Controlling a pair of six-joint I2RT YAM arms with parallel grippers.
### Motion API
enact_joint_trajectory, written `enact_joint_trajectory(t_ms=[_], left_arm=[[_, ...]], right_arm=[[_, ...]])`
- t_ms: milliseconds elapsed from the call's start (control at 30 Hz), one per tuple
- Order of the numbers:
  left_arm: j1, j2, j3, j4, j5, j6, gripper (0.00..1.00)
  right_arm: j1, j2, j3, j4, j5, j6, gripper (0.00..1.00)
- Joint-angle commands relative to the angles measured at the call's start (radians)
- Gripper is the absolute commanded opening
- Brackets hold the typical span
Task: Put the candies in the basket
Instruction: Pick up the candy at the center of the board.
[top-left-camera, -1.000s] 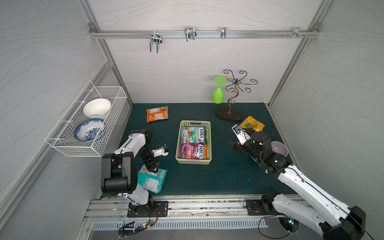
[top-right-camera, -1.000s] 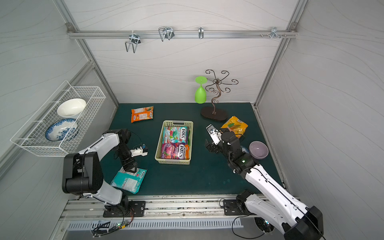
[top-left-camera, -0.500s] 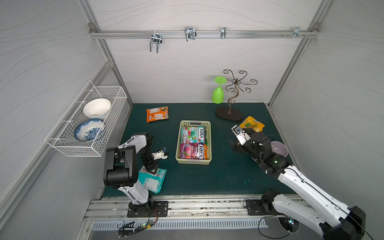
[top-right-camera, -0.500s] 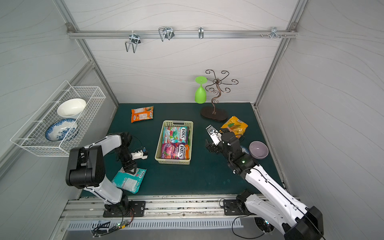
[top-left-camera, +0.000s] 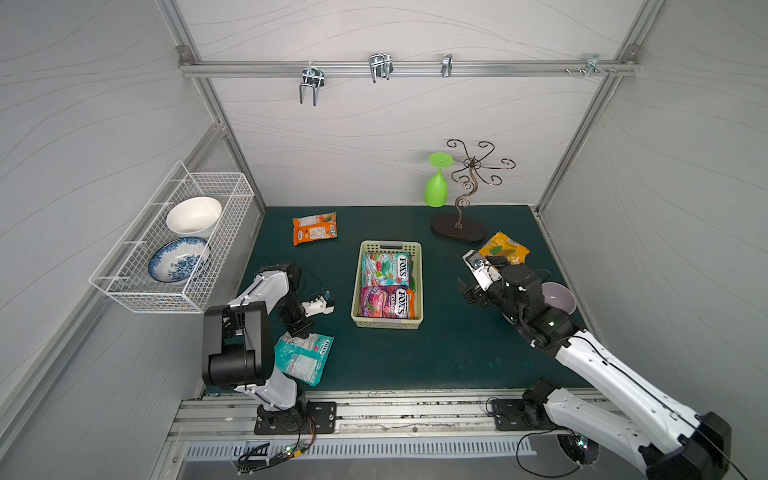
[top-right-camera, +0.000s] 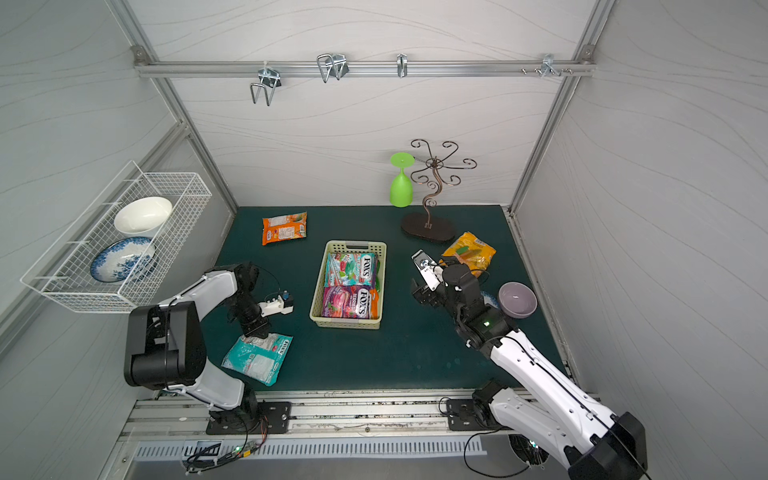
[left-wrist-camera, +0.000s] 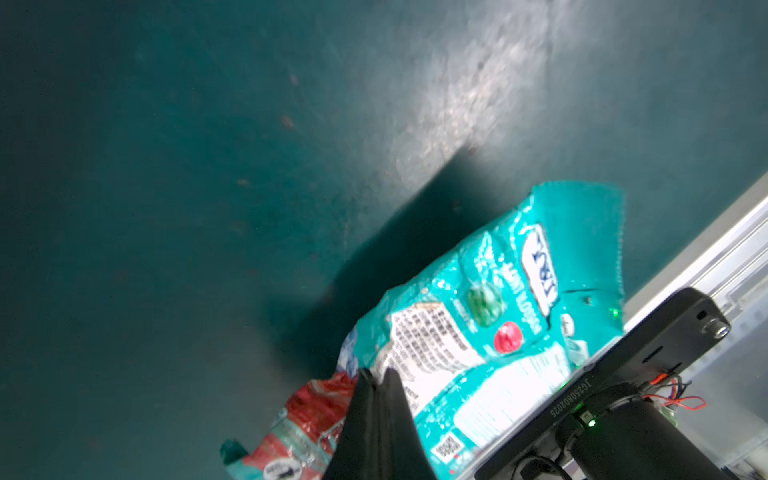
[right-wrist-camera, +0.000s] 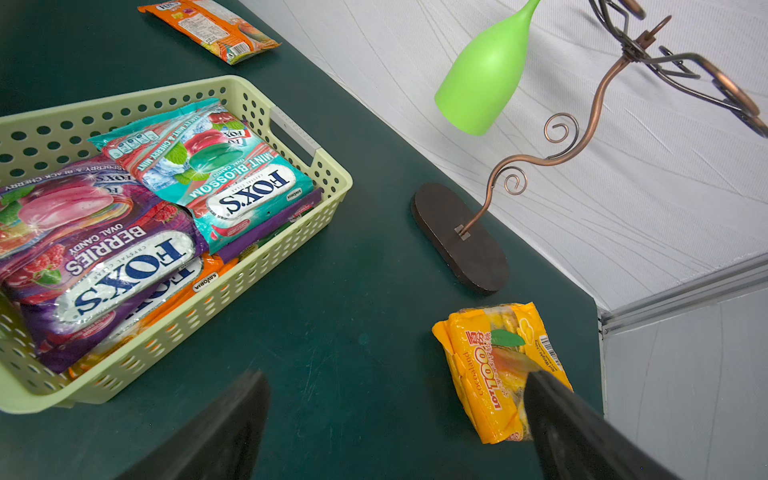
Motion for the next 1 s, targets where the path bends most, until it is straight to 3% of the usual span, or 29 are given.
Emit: enact_joint_trajectory(t_ms=[0,467,767,967], left_arm=[[0.004,-0.047,0.064,-0.043,0.063,-0.002,0.00],[0.004,-0.188,0.243,-0.162,0.135,-0.059,0.00],[-0.009,-0.191,0.483,-0.193,0.258,-0.303,0.00],[-0.136,-0.154,0.591,-0.196,0.210,-0.449,0.00]], right_arm=[[0.007,-0.013,-0.008,0.035,0.004,-0.003,0.99],[0.008,-0.007,-0.009,0.035,0.030,-0.004,0.99],[0.007,-0.008,-0.002,0.030,0.047,0.000,0.99],[0.005,0.001,-0.003,0.033,0.062,-0.001,0.99]])
